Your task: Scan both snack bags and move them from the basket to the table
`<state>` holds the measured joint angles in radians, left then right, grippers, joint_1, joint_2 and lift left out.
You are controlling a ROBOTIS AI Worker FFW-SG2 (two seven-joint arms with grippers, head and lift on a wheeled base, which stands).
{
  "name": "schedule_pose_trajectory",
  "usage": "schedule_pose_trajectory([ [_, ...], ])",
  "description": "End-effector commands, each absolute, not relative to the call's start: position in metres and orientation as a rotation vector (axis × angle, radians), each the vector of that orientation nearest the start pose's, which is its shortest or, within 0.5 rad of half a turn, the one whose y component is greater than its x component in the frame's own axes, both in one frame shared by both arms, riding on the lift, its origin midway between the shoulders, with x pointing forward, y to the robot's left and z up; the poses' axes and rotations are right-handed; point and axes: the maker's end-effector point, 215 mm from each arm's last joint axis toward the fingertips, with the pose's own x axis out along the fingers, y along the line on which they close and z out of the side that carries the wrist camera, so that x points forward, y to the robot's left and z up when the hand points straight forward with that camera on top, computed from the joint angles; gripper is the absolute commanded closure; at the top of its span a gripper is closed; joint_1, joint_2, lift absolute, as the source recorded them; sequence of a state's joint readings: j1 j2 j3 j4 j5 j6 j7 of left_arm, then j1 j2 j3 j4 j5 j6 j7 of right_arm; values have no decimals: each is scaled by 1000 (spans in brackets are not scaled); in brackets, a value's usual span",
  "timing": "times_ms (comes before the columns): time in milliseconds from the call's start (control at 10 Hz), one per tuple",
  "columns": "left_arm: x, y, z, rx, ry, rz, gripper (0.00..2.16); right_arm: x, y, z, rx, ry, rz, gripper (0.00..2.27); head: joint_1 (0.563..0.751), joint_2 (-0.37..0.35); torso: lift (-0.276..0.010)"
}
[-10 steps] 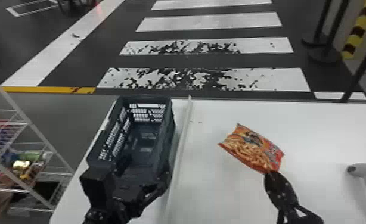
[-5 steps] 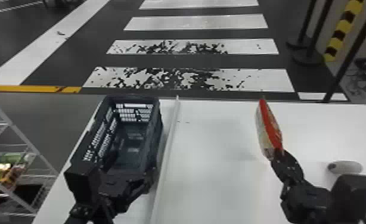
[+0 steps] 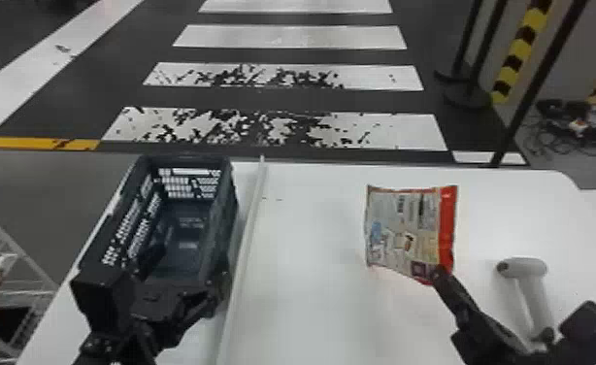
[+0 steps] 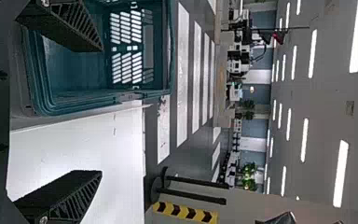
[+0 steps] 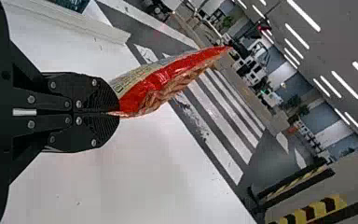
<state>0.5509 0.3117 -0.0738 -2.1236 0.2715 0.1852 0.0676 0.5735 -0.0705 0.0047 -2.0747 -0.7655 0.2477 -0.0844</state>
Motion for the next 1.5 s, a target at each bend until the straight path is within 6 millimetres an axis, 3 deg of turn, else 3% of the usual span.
schedule_pose_trajectory([
  [0, 423, 216, -384, -16, 229, -159, 53, 398, -209, -429, 721, 342, -38, 2246, 695, 33, -98],
  [300, 423, 212, -385, -24, 227, -168, 53, 375, -242, -451, 706, 372, -193, 2250, 695, -16, -98],
  [500, 422, 212, -385, -27, 219, -168, 53, 360, -250, -476, 699, 434, -272, 2246, 695, -46, -98],
  [600, 422, 210, -385, -28, 220, -170, 53, 351, -248, -488, 692, 482, -308, 2250, 695, -56, -98],
  [700, 422, 210, -385, -28, 220, -170, 53, 338, -234, -500, 681, 554, -309, 2250, 695, -63, -98],
  [1000, 423, 206, -384, -34, 215, -175, 53, 322, -212, -508, 637, 647, -314, 2246, 695, -33, -98],
  [1200, 423, 203, -386, -36, 214, -179, 53, 316, -210, -511, 641, 673, -326, 2246, 695, -17, -98],
  [1400, 422, 197, -388, -33, 216, -188, 53, 326, -227, -509, 669, 658, -373, 2246, 695, -17, -98],
])
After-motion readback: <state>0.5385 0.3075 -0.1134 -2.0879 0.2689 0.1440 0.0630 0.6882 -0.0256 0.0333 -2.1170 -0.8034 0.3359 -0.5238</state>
